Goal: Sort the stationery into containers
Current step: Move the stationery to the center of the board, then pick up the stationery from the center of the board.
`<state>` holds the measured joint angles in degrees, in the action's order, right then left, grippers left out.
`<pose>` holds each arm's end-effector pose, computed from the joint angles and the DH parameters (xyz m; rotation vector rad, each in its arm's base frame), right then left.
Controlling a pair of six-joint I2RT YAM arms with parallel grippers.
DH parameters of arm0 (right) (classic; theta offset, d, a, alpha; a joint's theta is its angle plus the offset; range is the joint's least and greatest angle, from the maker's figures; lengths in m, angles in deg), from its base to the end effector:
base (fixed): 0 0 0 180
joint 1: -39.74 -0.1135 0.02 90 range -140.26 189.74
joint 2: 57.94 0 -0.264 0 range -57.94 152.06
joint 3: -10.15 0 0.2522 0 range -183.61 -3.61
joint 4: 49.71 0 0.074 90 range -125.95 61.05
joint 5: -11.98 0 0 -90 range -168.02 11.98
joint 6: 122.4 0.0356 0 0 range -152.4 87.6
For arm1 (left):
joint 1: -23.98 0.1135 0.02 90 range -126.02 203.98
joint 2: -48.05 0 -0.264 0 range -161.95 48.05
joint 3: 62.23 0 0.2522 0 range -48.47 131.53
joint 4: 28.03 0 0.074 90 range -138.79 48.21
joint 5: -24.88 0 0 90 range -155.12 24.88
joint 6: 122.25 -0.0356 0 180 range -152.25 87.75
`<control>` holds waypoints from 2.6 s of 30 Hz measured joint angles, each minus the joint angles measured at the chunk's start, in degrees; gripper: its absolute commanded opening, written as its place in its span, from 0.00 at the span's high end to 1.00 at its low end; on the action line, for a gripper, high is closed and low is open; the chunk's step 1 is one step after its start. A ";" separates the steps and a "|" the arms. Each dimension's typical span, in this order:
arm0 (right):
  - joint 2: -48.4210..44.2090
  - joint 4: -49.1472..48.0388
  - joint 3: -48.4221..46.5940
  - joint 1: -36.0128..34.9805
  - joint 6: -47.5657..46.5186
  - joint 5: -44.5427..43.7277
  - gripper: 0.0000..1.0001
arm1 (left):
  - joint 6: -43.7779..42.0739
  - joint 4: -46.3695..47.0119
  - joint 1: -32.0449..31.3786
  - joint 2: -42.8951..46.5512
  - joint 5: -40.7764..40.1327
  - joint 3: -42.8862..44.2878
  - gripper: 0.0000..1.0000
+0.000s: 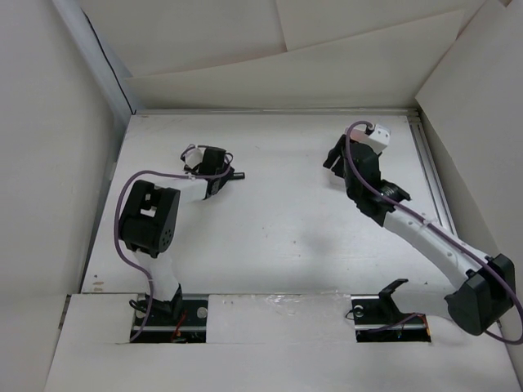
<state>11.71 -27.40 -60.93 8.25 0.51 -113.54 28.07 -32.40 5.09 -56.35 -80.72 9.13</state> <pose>0.2466 0.1268 0.3306 0.4252 1.8198 0.1752 0.3656 -0.1150 0.1659 -0.9303 2.0331 -0.4672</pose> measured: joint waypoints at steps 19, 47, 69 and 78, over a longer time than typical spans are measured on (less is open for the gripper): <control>-10.49 0.04 3.10 4.17 -0.13 5.40 0.30 | 0.66 -13.40 -2.01 -9.90 -5.22 16.28 0.81; 1.75 -0.17 2.86 11.63 -1.73 31.47 0.13 | -10.34 -5.55 -2.45 5.35 -1.38 -4.09 1.00; 5.40 -6.82 1.97 0.79 -0.28 45.92 0.73 | -15.06 15.43 -2.86 16.48 20.72 -18.10 1.00; 7.23 -8.70 2.05 -1.97 -0.11 48.92 0.23 | -15.04 22.25 -2.86 20.39 30.47 -19.85 1.00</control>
<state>18.95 -36.09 -58.88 6.29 0.40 -64.63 13.03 -10.15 2.22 -35.96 -50.25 -10.71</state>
